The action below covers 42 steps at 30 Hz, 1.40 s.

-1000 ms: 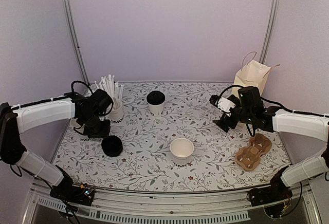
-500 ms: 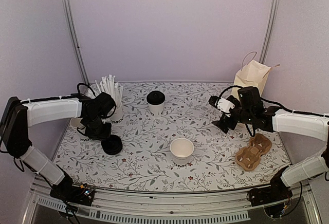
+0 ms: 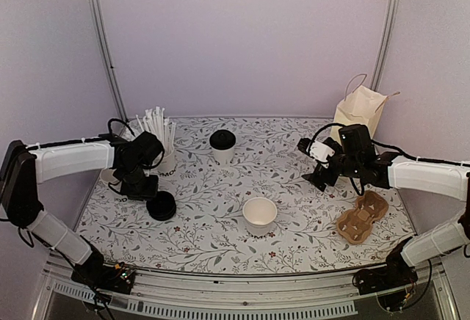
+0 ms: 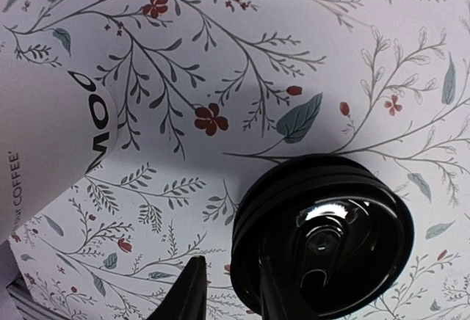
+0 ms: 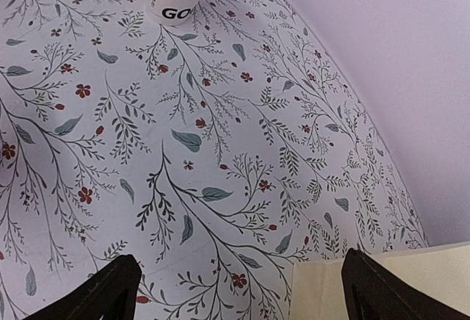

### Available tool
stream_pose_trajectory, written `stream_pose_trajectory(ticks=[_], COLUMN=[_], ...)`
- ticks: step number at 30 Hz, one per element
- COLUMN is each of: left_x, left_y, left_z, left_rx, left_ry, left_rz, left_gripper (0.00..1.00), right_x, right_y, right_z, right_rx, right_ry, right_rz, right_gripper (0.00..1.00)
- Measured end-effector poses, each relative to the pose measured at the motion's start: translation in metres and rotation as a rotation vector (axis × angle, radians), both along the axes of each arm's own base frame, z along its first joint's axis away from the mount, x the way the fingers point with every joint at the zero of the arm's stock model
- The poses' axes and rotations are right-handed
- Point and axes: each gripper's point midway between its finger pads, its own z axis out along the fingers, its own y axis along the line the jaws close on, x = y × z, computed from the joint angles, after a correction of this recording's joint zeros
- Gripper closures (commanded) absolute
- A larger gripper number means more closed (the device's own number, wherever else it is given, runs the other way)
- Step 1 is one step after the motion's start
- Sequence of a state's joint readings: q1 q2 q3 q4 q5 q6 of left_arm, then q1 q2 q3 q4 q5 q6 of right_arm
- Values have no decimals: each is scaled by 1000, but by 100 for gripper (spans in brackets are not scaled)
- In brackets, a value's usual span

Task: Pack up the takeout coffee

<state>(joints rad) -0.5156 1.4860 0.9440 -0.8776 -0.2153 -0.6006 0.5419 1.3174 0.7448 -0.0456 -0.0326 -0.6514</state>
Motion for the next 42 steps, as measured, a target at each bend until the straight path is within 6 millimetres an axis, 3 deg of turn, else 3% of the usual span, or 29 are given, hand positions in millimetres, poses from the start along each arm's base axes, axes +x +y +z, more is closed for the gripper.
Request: stream_pose_trajectory(ticks=[5,13,32,37,42], left_x=[-2,-7,-6,-10,-7], left_y=[1,0,-5,-1,-1], left_z=[6,-7,-17,-7,26], left_rx=[-16,-22,-44,-39,-68], left_ry=[-25,7,15,2,-69], left_rz=[6,1,-5,0,2], left_gripper=[71,76,90,94,94], right_x=[0,0,-1,-1,-1], right_y=[0,0,0,0,0], right_z=[0,0,-6,-6,-7], right_rx=[0,1,-9,-9,-10], right_ry=[1,3,19,20,21], right_rz=[1,3,3,3,3], right_gripper=[1,1,1,1,1])
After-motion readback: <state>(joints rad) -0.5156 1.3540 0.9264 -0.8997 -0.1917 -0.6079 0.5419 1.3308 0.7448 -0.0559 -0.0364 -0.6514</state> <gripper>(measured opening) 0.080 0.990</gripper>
